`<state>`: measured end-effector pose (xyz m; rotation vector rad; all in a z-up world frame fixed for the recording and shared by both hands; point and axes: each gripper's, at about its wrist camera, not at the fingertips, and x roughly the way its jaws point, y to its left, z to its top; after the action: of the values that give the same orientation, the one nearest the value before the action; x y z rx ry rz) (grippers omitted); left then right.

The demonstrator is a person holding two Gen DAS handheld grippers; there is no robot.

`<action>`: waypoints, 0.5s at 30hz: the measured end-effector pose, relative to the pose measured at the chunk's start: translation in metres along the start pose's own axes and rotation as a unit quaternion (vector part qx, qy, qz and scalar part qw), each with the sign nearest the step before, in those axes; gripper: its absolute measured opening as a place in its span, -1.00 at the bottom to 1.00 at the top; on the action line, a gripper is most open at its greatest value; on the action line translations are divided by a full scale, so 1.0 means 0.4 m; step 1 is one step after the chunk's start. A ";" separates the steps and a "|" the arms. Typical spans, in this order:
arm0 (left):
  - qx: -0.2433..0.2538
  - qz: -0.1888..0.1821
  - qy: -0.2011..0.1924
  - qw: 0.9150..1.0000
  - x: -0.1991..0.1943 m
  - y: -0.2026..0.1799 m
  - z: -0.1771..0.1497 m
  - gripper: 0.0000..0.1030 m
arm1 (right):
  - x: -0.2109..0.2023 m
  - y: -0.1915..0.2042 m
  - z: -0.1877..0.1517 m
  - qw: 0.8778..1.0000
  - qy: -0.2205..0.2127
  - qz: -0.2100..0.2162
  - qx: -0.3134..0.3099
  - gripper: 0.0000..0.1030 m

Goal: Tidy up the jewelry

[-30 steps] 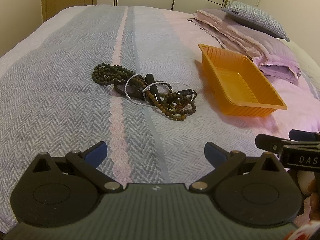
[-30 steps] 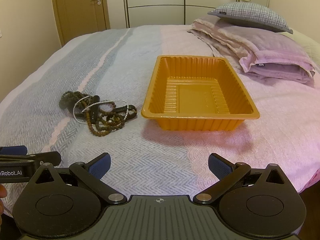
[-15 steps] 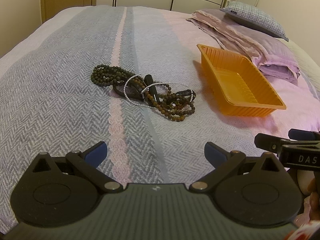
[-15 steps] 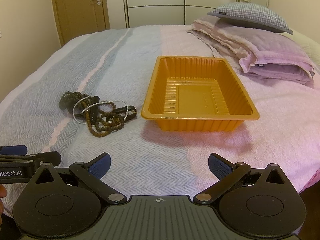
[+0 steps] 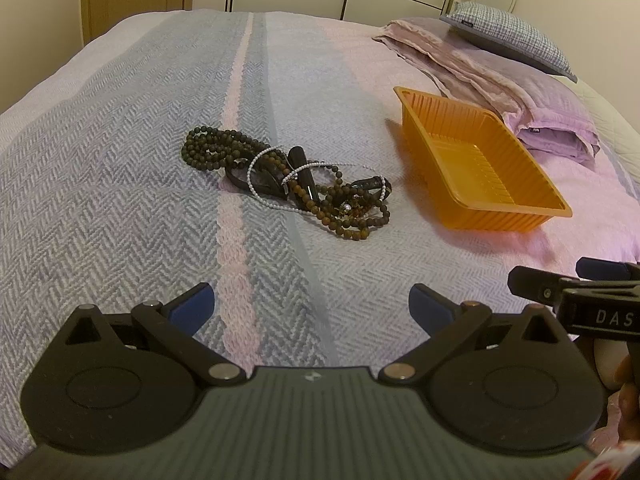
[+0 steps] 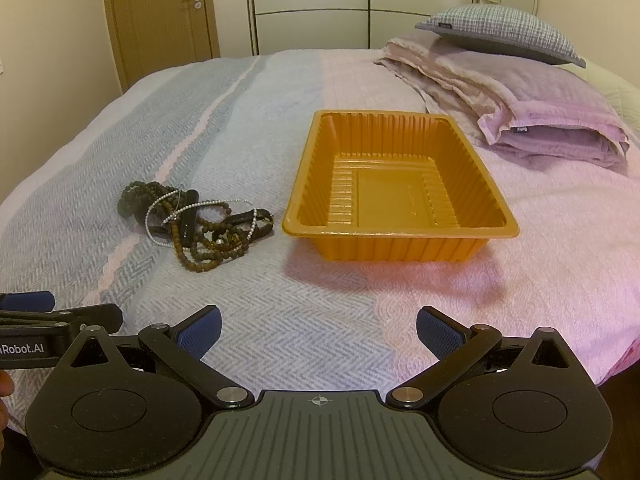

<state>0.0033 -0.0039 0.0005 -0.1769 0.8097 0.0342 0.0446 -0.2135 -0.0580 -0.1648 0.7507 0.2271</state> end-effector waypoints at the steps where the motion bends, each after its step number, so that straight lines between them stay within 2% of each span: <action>1: -0.001 -0.001 0.000 1.000 0.000 0.001 0.000 0.99 | -0.001 0.000 0.000 1.000 0.000 0.000 0.000 0.99; 15: -0.002 -0.002 0.002 1.000 0.001 0.003 -0.007 0.99 | 0.001 -0.001 -0.005 1.000 0.000 0.000 0.000 0.99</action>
<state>0.0014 -0.0033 -0.0019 -0.1821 0.8123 0.0308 0.0437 -0.2143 -0.0599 -0.1644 0.7512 0.2262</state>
